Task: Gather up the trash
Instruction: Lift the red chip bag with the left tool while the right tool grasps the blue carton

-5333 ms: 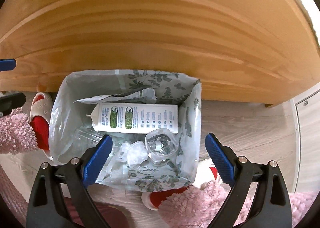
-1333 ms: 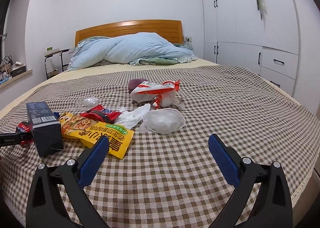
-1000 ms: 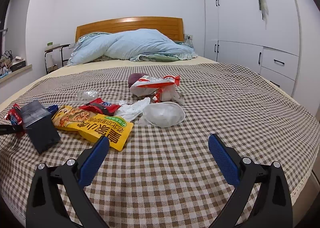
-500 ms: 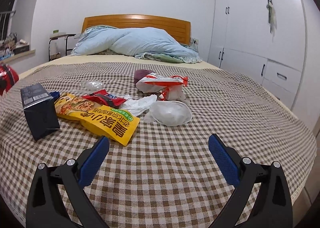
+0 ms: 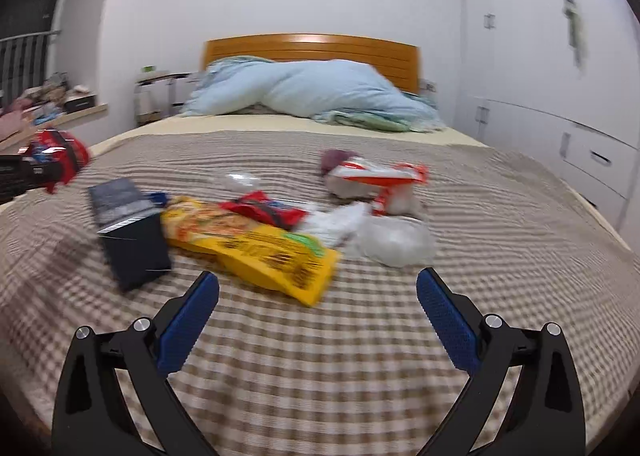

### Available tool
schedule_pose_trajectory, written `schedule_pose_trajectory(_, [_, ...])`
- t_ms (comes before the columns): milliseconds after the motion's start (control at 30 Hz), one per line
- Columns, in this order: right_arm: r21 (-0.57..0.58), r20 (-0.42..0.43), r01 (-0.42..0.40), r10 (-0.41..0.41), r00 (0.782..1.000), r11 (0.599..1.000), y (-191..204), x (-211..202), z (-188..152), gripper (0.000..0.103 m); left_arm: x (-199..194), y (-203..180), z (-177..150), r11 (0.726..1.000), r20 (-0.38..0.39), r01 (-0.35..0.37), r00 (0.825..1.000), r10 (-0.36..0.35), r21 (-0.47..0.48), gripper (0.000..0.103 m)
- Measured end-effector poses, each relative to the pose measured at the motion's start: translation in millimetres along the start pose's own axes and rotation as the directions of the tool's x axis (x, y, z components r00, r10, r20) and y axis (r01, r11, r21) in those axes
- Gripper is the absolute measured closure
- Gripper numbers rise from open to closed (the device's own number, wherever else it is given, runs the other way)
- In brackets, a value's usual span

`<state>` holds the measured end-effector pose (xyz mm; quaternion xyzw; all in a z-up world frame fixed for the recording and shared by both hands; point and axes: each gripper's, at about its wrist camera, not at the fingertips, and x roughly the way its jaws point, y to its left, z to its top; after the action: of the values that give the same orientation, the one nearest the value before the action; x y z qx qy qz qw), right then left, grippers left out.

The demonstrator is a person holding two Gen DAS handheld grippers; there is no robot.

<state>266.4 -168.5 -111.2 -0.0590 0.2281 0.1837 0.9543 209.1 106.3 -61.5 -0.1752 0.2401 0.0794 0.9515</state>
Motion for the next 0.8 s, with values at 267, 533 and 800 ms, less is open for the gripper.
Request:
schedule_pose_trajectory(267, [-0.021, -0.065, -0.201, 0.199, 0.978, 0.979, 54, 29, 12, 0.008, -5, 13, -2, 1.0, -0.027, 0.015, 1.0, -0.016, -0.008, 0.098])
schedule_pose_trajectory(533, [-0.007, -0.147, -0.272, 0.268, 0.952, 0.962, 74, 52, 27, 0.008, -15, 21, 0, 0.999, -0.025, 0.042, 0.999, -0.043, -0.033, 0.098])
schedule_pose_trajectory(800, [0.023, -0.202, -0.287, 0.286, 0.937, 0.958, 80, 72, 37, 0.008, -15, 29, 0, 0.997, -0.046, 0.046, 0.998, -0.049, -0.055, 0.098])
